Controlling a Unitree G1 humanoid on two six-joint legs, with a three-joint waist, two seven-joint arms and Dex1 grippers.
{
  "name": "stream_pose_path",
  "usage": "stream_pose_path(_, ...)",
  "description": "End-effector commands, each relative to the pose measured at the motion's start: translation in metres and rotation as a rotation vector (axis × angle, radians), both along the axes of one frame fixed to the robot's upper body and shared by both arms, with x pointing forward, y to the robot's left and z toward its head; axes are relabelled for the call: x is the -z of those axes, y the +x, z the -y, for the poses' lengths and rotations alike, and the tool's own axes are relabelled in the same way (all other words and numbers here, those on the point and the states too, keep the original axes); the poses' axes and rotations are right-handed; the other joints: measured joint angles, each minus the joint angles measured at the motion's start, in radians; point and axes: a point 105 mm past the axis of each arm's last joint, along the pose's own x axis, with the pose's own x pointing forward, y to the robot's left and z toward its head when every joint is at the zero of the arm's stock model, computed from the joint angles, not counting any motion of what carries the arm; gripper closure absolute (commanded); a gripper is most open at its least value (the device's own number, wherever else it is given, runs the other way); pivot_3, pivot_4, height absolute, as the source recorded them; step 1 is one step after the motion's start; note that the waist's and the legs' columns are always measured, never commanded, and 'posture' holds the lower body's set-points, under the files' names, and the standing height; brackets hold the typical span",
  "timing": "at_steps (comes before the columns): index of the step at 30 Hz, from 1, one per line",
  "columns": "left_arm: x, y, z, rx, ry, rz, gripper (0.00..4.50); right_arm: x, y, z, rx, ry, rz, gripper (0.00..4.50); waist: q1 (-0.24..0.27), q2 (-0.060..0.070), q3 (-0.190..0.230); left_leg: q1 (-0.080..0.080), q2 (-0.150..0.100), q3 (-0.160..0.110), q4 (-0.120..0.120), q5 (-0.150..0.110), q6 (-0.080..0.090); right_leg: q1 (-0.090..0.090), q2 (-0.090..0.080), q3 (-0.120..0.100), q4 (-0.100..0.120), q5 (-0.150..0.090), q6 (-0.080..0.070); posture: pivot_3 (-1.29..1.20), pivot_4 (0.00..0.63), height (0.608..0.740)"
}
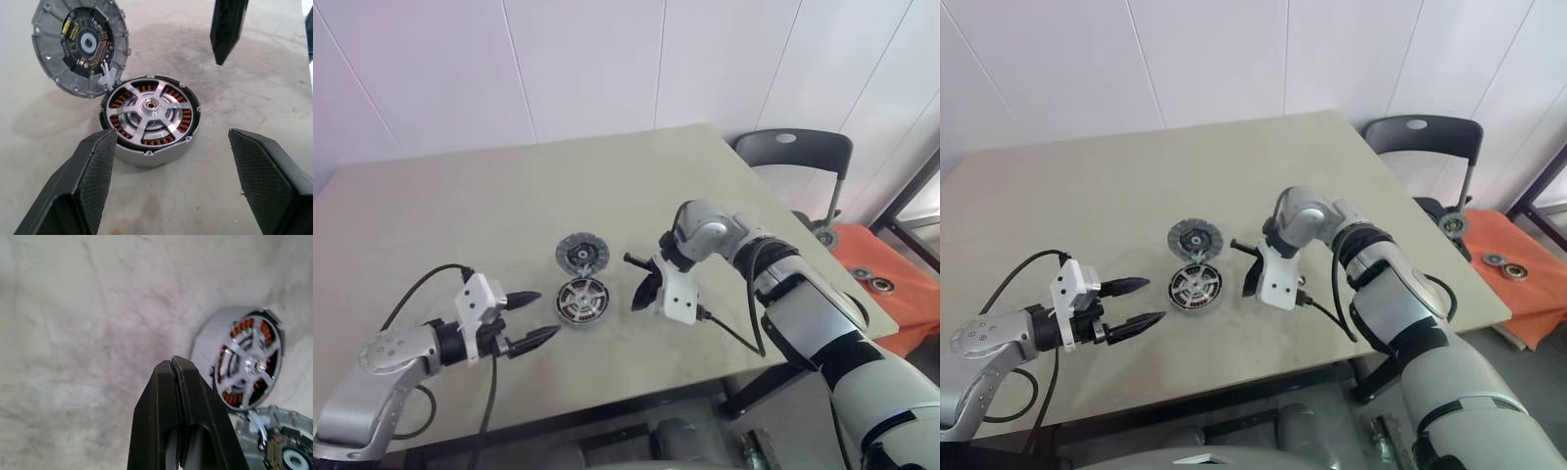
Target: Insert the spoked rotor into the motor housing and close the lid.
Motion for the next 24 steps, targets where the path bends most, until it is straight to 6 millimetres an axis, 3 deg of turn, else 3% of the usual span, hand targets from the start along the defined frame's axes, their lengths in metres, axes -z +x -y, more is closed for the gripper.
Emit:
stream_pose_path(1,-0.011,0.001,0.003,0.005,-0.01,0.043,0.62,-0.017,0.003,-0.019,-0.038,0.051,0.048,4.48,0.001,0.0,0.0,0.0,0.0,0.0,0.0,0.0,0.0,0.0,0.0,0.0,0.0,0.0,0.0,0.0,0.0,0.74)
stream_pose_path(9,-0.01,0.001,0.001,-0.006,-0.01,0.041,0.62,-0.029,0.008,-0.04,-0.035,0.115,0.093,4.48,0.006,0.0,0.0,0.0,0.0,0.0,0.0,0.0,-0.001,0.0,0.0,0.0,0.0,0.0,0.0,0.0,0.0,0.74)
stream_pose_path(14,-0.008,0.004,-0.002,-0.027,-0.013,0.04,0.62,-0.026,0.005,-0.046,-0.051,0.139,0.091,2.94,0.003,0.0,0.0,0.0,0.0,0.0,0.0,0.0,-0.001,0.0,0.0,0.0,0.001,0.0,0.0,0.0,0.0,0.74)
stream_pose_path(17,-0.006,0.003,-0.001,-0.033,-0.022,0.039,0.62,-0.016,0.008,-0.038,-0.029,0.066,0.094,1.91,0.003,0.0,0.0,0.0,0.0,0.0,0.0,0.0,-0.001,0.0,0.0,0.0,0.001,0.0,0.0,0.0,0.0,0.74)
stream_pose_path(24,-0.006,0.002,0.001,-0.042,-0.028,0.043,0.62,-0.015,0.005,-0.045,-0.057,0.068,0.098,1.91,0.003,-0.001,-0.001,0.0,0.0,-0.001,0.0,0.0,-0.001,0.0,0.0,0.0,0.0,0.0,0.0,0.0,0.0,0.74)
